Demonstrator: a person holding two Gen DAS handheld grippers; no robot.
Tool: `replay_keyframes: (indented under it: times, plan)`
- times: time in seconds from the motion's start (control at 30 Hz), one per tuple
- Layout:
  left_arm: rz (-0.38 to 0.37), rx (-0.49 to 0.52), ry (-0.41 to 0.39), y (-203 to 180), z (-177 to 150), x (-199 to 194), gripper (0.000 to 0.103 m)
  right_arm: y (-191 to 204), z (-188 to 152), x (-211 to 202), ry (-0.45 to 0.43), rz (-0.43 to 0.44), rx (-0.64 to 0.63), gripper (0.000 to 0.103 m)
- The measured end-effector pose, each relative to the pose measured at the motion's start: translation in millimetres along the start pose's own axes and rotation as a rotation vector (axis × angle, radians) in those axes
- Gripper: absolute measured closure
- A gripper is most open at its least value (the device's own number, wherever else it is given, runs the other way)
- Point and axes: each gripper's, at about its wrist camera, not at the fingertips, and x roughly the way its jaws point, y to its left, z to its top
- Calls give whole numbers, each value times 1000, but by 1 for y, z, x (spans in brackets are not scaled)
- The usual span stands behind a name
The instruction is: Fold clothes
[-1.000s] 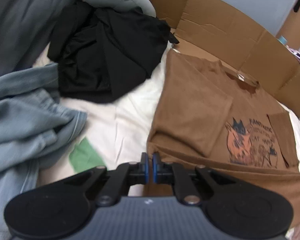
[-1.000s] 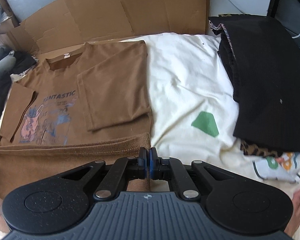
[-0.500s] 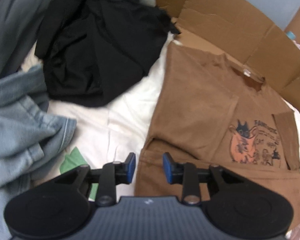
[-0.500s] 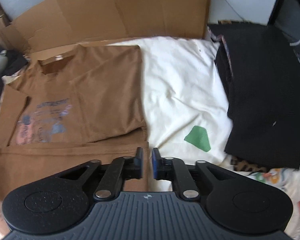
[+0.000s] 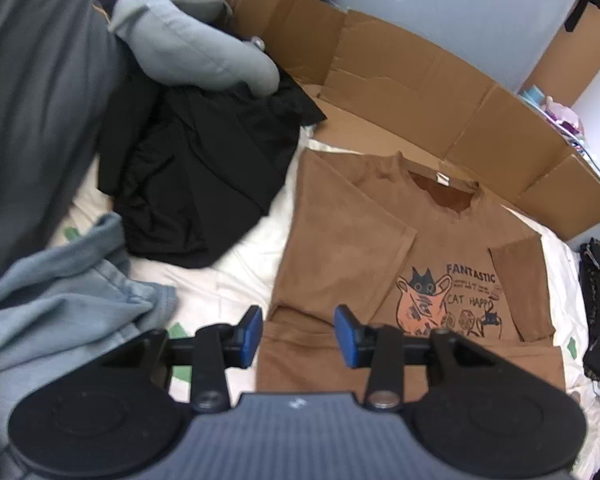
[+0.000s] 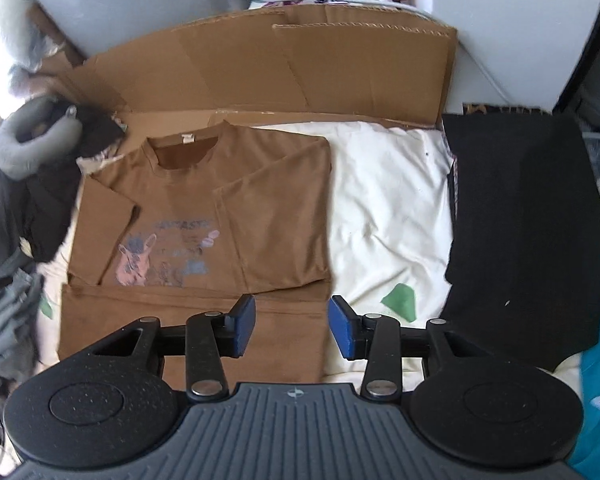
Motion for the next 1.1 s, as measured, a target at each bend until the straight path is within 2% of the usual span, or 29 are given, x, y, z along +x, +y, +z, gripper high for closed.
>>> replay_keyframes:
  times: [0.17,0.2,0.27,0.33,0.4,0.63,0.83,1.03,1.1]
  plan:
    - [38,3,-1,0,8,-18,59,-18,-15,28,-35,48,89,55]
    - [45,13,-3,-1,9,-19,49,-20,-18,35,-31,58,94,55]
    - [61,24,-21,0,7,-19,34,-23,-24,50,-24,78,102,55]
    - [63,19,-21,2,4,-12,34,-25,-29,64,-17,88,98,55]
    - [62,-8,12,4,0,0,39,-27,-34,79,-11,99,95,55]
    - [23,1,67,1,-15,53,39,-39,-50,124,-23,136,97,55]
    - [36,19,100,2,-31,103,43,-51,-65,155,-41,127,114,55]
    - [77,46,108,4,-41,140,43,-61,-77,179,-46,97,138,55]
    - [96,58,120,3,-43,150,47,-63,-80,185,-46,89,133,55]
